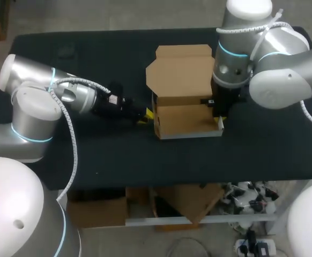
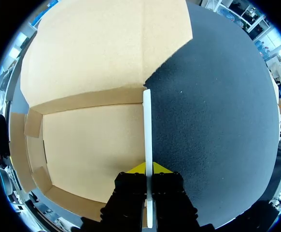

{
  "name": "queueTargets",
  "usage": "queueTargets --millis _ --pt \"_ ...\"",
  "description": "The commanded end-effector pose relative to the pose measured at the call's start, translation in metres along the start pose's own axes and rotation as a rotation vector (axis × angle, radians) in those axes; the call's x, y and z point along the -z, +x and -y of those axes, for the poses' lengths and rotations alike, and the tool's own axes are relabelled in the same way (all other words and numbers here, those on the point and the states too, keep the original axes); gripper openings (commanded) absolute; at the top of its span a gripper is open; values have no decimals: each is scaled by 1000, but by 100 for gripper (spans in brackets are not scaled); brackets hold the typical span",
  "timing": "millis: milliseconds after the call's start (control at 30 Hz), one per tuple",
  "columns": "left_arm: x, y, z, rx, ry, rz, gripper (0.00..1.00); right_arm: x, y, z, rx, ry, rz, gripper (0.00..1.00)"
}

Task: Assemble the packaging by folding the flat box into shape, placing the metal phone stand inside, and closing the box properly

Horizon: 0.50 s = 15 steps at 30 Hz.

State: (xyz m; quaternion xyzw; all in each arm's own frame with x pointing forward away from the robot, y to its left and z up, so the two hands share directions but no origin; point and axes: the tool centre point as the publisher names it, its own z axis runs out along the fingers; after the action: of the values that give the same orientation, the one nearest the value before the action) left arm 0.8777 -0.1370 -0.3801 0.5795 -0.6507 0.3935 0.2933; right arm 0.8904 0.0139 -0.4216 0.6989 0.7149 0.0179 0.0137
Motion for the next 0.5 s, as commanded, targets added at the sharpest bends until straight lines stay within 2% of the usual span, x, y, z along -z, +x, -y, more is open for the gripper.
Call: queueTargets --millis 33,200,333,500 --pt "-5 -1 2 1 -6 -17 35 -1 1 0 0 1 0 0" --pt "-8 2 3 1 -10 -28 36 -1 1 0 0 1 0 0" --pt "-9 5 3 -1 -11 -38 41 -1 1 0 0 1 0 0" --pt "-11 9 4 -1 -11 -53 40 -1 1 0 0 1 0 0"
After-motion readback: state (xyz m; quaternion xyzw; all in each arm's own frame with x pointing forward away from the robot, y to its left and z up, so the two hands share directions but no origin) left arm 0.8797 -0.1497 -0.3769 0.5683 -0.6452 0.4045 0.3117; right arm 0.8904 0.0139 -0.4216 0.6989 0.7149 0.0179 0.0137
